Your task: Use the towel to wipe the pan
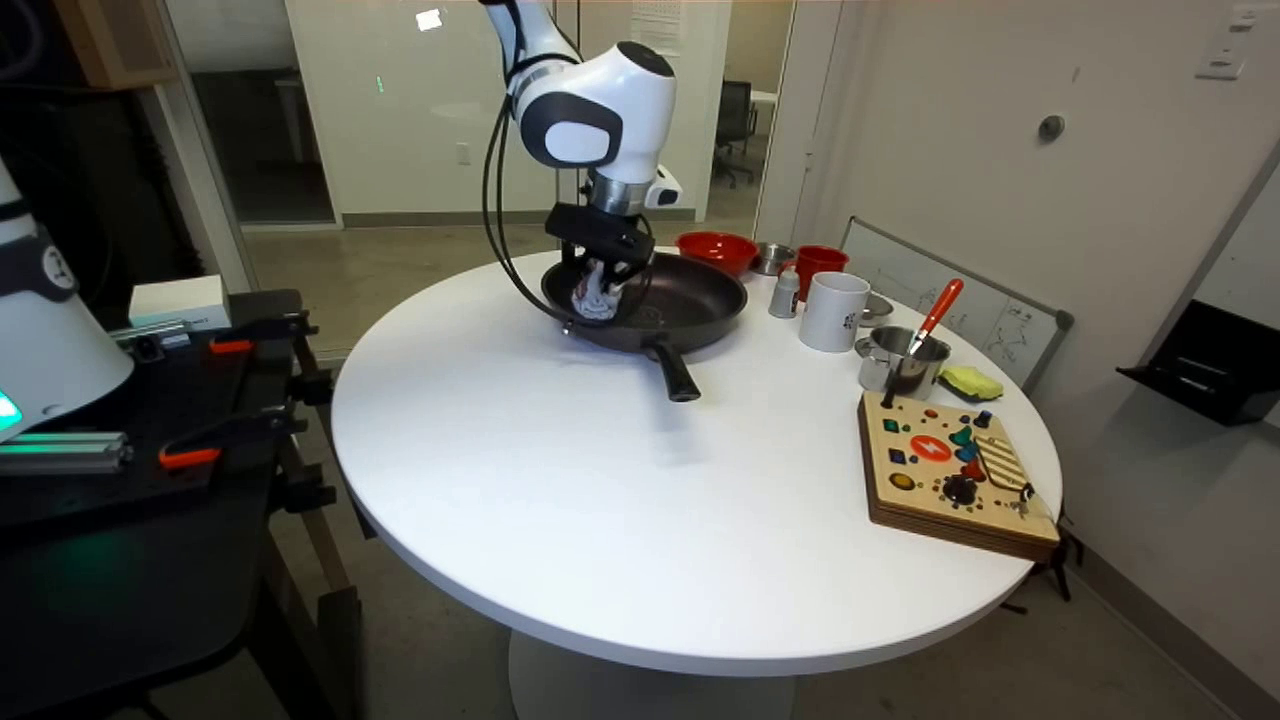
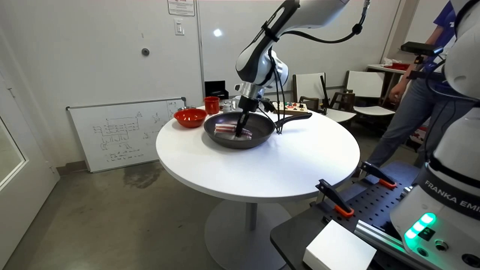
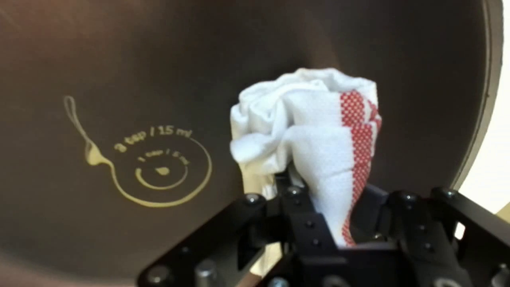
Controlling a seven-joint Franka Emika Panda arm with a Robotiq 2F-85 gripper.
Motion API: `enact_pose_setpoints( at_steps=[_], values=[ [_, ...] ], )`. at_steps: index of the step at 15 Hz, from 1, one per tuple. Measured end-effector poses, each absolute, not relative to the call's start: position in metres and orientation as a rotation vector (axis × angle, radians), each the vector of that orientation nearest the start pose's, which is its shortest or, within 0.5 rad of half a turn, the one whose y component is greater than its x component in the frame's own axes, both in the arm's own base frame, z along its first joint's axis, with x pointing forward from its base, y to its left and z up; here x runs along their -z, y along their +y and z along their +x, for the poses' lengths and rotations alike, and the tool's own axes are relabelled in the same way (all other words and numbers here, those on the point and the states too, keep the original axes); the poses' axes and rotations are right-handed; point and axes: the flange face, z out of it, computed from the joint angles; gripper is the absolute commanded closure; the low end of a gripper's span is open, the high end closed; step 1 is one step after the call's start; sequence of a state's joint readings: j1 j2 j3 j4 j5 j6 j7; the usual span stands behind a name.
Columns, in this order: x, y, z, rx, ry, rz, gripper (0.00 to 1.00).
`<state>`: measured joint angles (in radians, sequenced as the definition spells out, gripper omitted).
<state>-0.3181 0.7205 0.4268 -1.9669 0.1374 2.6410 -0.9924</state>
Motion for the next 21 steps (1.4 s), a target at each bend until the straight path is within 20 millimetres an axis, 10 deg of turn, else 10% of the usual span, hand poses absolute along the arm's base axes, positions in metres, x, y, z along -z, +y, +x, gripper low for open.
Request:
enact_pose_setpoints(
  at_steps=[5,13,21],
  values=[
    [-0.134,0.077,0.609,0.256,-1.325,-2.643,0.95],
    [-0.137,0.012,0.632,0.281,-1.314,-2.917,0.95],
    [-0.139,-0.007,0.635,0.297,-1.219,-3.000,0.95]
  ],
)
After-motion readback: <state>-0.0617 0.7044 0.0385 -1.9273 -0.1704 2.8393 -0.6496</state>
